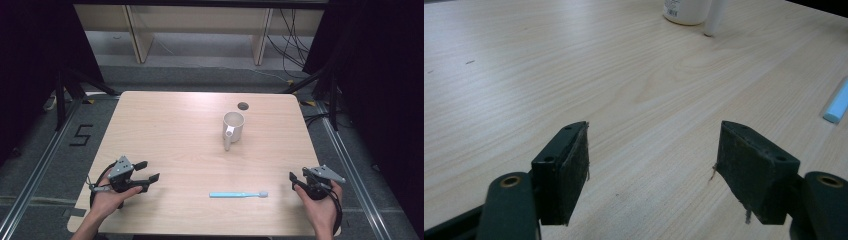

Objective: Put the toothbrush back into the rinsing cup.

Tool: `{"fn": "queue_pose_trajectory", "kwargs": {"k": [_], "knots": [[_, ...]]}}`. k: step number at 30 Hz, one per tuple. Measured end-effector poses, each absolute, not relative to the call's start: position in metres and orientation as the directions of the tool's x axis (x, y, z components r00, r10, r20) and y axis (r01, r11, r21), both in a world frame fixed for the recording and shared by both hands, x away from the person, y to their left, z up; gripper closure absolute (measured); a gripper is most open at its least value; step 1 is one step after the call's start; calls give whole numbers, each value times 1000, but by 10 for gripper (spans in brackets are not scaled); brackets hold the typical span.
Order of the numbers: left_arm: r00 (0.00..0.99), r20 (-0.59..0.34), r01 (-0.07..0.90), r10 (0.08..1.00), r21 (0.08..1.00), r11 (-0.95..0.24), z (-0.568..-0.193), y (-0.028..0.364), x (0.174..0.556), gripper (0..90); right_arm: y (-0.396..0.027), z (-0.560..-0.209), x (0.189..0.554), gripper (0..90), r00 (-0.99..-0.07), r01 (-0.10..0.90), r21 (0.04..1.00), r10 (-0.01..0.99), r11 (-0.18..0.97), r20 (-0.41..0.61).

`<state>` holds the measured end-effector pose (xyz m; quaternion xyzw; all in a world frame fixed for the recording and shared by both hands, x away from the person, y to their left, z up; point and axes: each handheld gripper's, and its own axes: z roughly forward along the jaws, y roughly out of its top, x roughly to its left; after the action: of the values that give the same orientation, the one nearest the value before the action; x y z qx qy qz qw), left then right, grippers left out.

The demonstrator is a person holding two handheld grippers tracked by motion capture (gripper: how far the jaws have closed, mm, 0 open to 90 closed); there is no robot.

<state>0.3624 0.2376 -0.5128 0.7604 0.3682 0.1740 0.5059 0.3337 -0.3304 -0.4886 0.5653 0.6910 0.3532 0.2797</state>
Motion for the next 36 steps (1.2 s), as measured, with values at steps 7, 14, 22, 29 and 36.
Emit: {"fn": "queue_pose_trajectory", "kwargs": {"k": [7, 14, 22, 29, 36], "knots": [[665, -103, 388, 739, 894, -225, -511, 236, 361, 290, -326, -486, 331, 453, -199, 588, 803, 980, 96, 28], [674, -100, 383, 732, 895, -230, -511, 236, 358, 294, -326, -481, 329, 448, -244, 596, 790, 970, 145, 7], [675, -99, 382, 731, 895, -232, -509, 235, 359, 294, -318, -479, 331, 445, -307, 635, 743, 952, 210, -7], [672, -96, 389, 734, 890, -240, -509, 234, 359, 294, -317, -475, 334, 445, -321, 657, 717, 947, 236, -17], [671, -95, 388, 735, 890, -239, -507, 236, 359, 295, -314, -465, 337, 461, -334, 724, 639, 943, 262, -9]]}}
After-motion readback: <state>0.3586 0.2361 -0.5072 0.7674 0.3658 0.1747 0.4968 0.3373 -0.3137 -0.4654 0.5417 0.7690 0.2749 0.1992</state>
